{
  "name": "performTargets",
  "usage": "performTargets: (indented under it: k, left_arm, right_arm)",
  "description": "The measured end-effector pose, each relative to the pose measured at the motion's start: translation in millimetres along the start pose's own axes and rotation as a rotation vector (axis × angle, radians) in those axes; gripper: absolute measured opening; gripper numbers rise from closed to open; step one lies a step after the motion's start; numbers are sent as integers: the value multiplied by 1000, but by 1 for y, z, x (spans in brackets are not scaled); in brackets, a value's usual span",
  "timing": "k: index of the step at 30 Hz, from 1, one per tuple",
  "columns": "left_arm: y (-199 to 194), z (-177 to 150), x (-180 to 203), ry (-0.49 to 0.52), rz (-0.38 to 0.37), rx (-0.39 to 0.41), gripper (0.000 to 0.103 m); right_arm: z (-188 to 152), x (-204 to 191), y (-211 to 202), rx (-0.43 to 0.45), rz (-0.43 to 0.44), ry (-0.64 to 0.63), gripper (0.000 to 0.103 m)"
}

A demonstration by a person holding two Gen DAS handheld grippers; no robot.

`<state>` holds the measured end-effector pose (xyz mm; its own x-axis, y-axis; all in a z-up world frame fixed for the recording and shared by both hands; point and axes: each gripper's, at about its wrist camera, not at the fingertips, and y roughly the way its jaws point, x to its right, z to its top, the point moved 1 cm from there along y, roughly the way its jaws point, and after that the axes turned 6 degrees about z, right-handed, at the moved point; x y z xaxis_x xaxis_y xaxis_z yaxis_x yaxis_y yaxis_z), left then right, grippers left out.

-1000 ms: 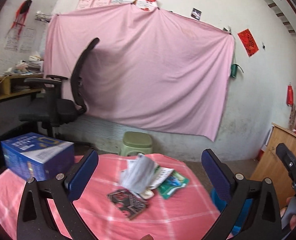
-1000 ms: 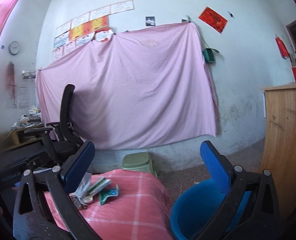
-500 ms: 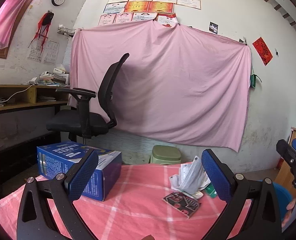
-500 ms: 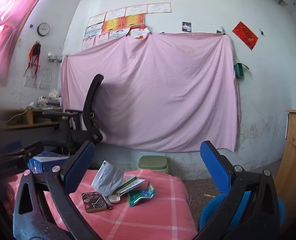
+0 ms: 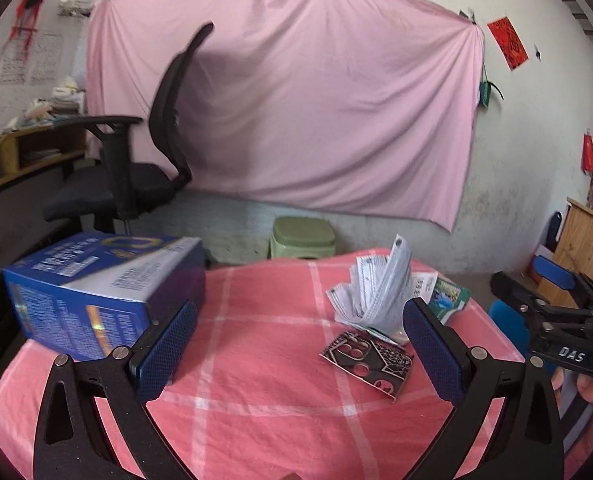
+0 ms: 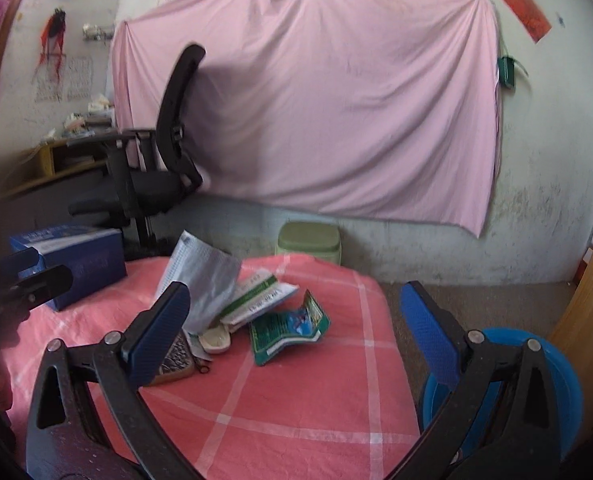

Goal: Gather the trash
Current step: 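Grasp the black phone case with the left tool while the right tool grasps the green packet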

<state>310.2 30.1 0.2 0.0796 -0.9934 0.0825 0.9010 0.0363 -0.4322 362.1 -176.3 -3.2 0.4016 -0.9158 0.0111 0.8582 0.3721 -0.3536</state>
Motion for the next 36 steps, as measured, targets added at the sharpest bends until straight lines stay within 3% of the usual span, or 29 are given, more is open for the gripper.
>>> performTargets:
  k: [5,8,10,12,14,21,28,33,36]
  left_arm:
    - [39,-9,5,34,-79,-163,95]
    - [64,-16,4,5,-147,-280,84]
    - [78,-19,1,-26,-173,-351,70]
    - [91,-21,-3,-58,-196,-395,70]
    - [94,-20,-1,-60,-224,-397,70]
    - [98,-27,18,12,-274,-442,41]
    - [94,-31,16,-37,-254,-445,22]
    - [97,-28,2,-105,-284,-446,19]
    - [94,-28,0,-113,-317,-456,28]
  right_arm:
    - [-6,12,39,-167,39,36,103]
    - [-12,21,59,-260,74,60,102]
    - [-16,27,68,-309,97,89,96]
    - [-17,32,72,-340,116,112,90]
    - [-19,35,79,-370,135,120,85]
    - [-23,28,85,-432,153,94,59]
    - [-22,32,80,-408,180,136,51]
    - [-23,29,67,-384,192,144,49]
    - [-24,28,59,-372,194,143,45]
